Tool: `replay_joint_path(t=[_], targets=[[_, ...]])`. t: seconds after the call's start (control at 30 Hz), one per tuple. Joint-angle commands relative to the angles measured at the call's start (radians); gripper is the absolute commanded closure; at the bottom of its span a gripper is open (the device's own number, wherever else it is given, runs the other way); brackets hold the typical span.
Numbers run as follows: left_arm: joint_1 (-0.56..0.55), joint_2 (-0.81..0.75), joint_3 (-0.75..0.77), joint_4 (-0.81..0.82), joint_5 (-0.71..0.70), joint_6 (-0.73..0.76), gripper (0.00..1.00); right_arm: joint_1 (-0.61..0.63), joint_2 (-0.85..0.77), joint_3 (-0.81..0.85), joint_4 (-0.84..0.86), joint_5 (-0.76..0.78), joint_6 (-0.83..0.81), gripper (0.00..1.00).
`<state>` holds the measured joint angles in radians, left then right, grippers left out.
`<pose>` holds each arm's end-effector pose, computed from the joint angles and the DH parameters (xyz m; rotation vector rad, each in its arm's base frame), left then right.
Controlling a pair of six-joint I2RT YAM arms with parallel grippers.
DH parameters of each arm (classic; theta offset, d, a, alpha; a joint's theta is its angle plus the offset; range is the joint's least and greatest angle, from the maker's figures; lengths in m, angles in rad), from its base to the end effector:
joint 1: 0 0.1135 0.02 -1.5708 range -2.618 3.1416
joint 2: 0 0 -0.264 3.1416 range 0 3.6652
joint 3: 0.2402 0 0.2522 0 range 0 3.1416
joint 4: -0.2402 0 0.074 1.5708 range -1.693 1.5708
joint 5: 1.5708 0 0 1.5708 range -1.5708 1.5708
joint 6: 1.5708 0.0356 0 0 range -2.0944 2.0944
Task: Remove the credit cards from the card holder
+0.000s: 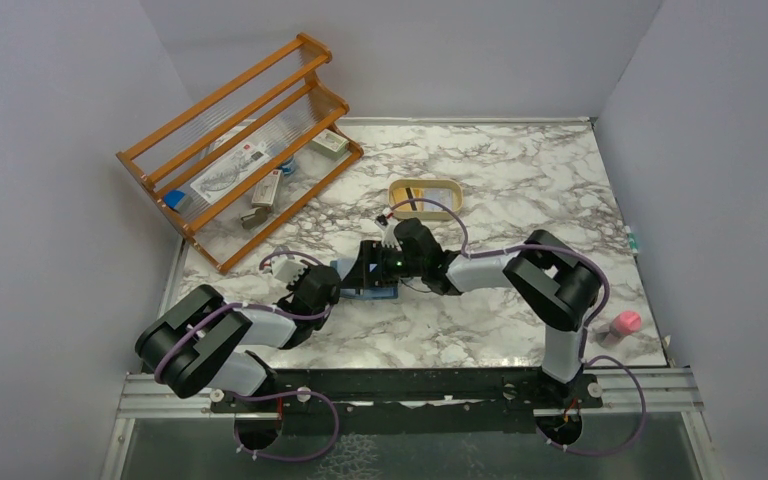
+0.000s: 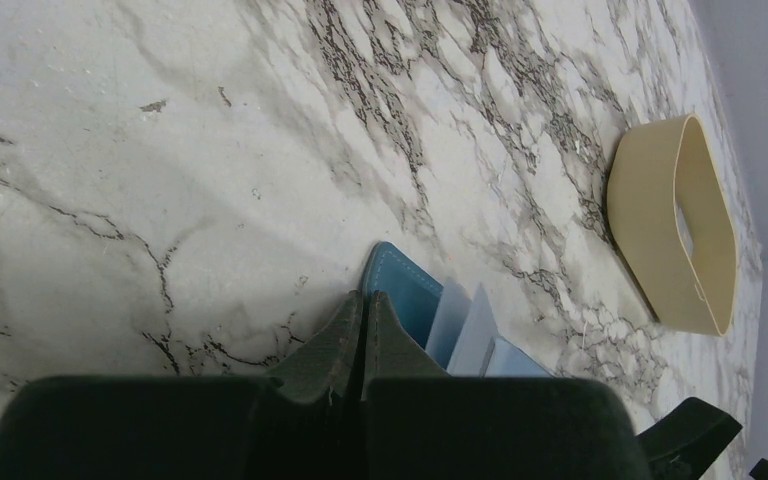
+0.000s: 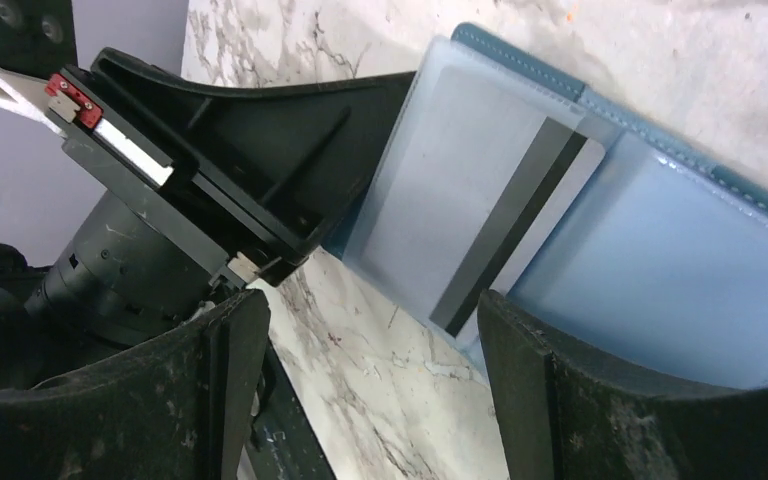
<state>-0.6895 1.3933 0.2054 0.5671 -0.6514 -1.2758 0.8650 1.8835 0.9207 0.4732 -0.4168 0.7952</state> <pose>0.1710 -0.1130 0.1090 -0.9369 1.8671 -0.4950 0.2384 0.3019 0.1478 -0.3775 2.3220 1.3668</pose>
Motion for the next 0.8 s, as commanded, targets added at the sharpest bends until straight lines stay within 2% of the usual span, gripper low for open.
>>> replay_joint_path(t=[0.0, 0.6, 0.77], targets=[[-0.006, 0.042, -0.019, -0.140, 0.042, 0.026, 1.00, 0.006, 0.005, -0.008, 0.125, -0.024, 0.051, 0.18], [-0.007, 0.075, -0.005, -0.139, 0.049, 0.021, 1.00, 0.005, -0.050, -0.056, 0.005, 0.219, -0.010, 0.18], [-0.006, 0.070, -0.007, -0.141, 0.048, 0.021, 1.00, 0.004, -0.036, -0.047, 0.006, 0.234, -0.006, 0.18]])
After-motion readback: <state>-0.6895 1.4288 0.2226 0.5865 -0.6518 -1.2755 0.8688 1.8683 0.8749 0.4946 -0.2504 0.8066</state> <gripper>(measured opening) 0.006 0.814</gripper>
